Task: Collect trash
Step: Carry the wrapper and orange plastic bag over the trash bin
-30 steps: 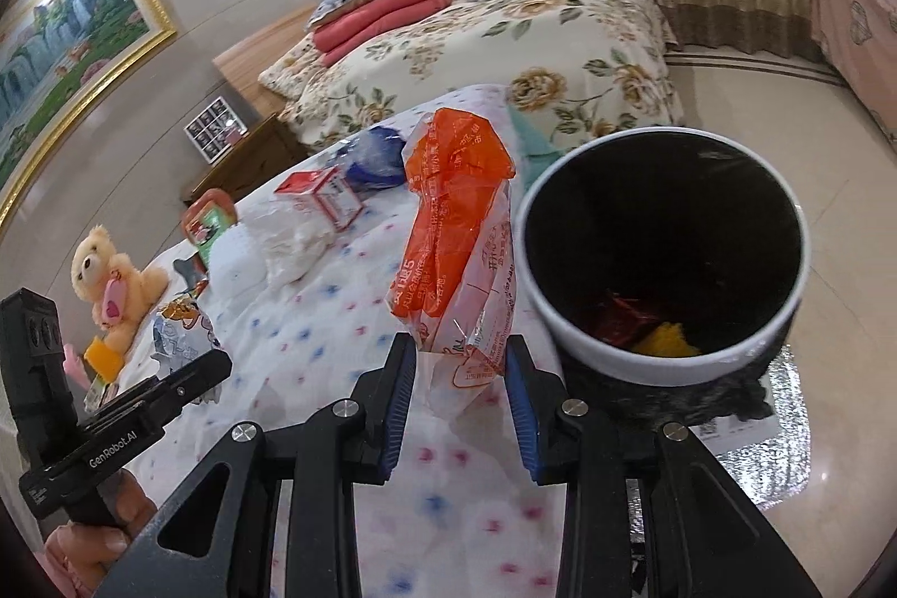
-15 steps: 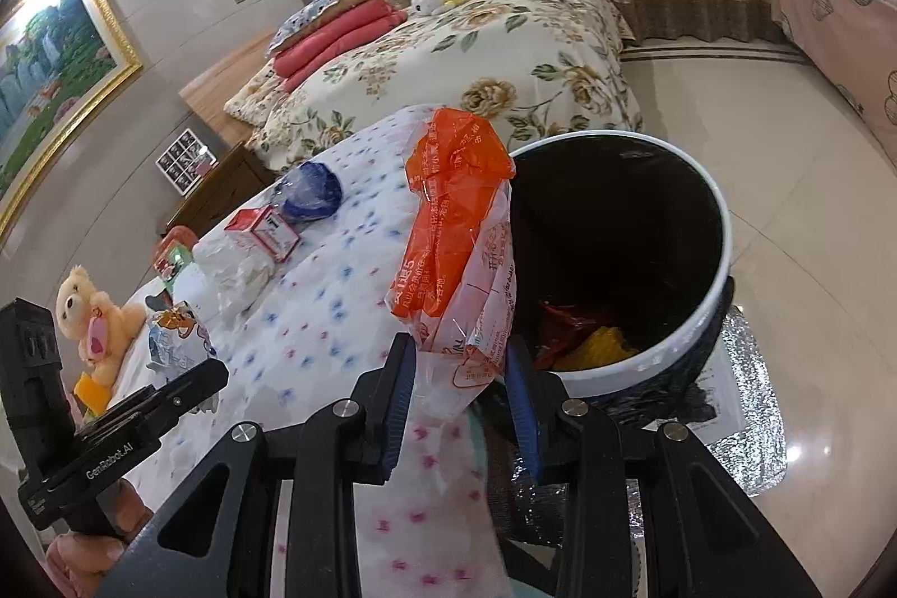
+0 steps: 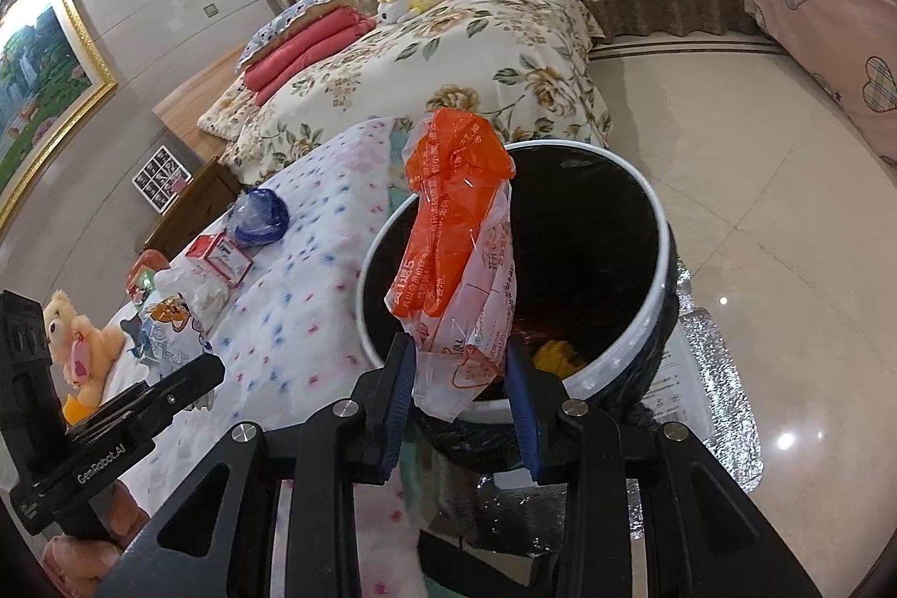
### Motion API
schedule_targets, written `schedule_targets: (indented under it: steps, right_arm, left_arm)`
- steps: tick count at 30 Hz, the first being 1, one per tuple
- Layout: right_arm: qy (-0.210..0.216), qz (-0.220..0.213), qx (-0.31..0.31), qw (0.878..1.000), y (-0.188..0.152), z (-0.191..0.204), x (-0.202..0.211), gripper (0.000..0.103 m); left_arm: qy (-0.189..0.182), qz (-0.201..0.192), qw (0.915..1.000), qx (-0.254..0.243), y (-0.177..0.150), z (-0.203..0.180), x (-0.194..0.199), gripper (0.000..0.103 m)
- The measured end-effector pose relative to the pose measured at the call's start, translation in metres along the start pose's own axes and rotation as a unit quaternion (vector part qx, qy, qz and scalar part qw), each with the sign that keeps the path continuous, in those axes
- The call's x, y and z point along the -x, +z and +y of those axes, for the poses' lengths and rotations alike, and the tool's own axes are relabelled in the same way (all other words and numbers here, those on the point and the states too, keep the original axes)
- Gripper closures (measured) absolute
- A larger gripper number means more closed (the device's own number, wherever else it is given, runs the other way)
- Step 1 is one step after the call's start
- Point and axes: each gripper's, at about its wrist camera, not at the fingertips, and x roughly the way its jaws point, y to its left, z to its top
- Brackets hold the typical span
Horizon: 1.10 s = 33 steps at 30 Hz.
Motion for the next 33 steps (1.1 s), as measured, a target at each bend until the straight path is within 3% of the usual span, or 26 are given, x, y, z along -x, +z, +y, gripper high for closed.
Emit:
schedule_targets:
  steps: [33]
  right_arm:
    - [-0.025, 0.008, -0.012, 1.000, 0.023, -0.031, -0.013, 0.067]
  left_arm:
    - [-0.022, 0.021, 0.9984, -0.047, 0.037, -0.047, -0.054, 0.070]
